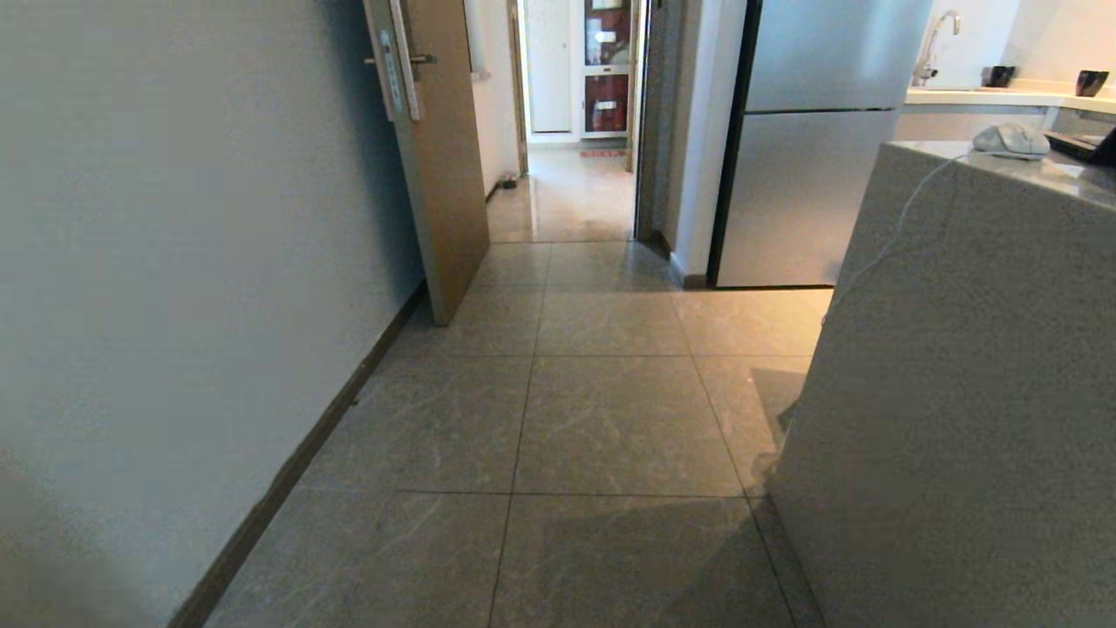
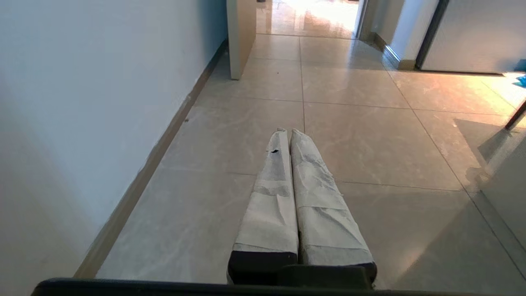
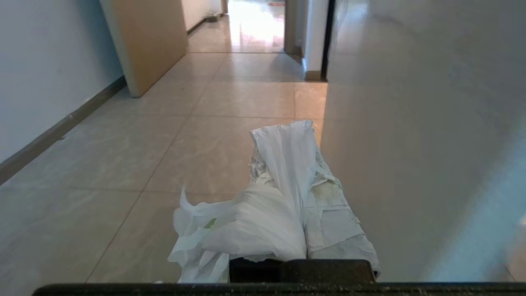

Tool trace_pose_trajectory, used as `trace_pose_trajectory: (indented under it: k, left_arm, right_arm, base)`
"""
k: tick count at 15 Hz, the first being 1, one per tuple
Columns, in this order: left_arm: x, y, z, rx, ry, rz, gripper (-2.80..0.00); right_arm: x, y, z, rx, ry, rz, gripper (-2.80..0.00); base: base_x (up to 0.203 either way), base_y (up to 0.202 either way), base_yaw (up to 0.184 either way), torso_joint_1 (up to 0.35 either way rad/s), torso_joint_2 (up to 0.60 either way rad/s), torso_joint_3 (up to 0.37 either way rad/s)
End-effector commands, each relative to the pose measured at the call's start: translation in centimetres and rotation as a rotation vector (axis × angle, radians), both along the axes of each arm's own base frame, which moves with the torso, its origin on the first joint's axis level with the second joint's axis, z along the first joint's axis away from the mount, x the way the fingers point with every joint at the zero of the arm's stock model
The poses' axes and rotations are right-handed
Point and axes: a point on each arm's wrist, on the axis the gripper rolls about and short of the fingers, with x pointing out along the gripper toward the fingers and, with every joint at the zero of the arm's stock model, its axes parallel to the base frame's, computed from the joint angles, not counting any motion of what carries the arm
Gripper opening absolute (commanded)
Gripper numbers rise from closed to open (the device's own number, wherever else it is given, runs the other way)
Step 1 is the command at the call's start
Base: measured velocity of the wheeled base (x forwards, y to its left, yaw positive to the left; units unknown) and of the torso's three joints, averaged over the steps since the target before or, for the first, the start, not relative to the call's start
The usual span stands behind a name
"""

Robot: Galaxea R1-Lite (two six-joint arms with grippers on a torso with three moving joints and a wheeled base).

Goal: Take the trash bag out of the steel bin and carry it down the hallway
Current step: Put the trash bag at the door

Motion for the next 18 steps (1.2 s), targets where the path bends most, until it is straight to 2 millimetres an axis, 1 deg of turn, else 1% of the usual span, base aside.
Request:
trace_pose_trajectory:
  k: [1, 18]
  left_arm:
    - [0.00, 0.00, 0.00, 0.000, -0.001, 0.000, -2.80]
    - [0.00, 0.00, -0.04, 0.001, -0.001, 0.000, -2.80]
  right_arm:
    - [0.32, 0.00, -1.11, -0.001, 0.039, 0.001, -2.80]
    - [0.32, 0.00, -1.11, -0.002, 0.039, 0.001, -2.80]
  base:
    - [0.190, 0.000, 0.000, -0.001, 0.00, 0.002]
    - [0.191, 0.000, 0.002, 0.002, 0.00, 0.003]
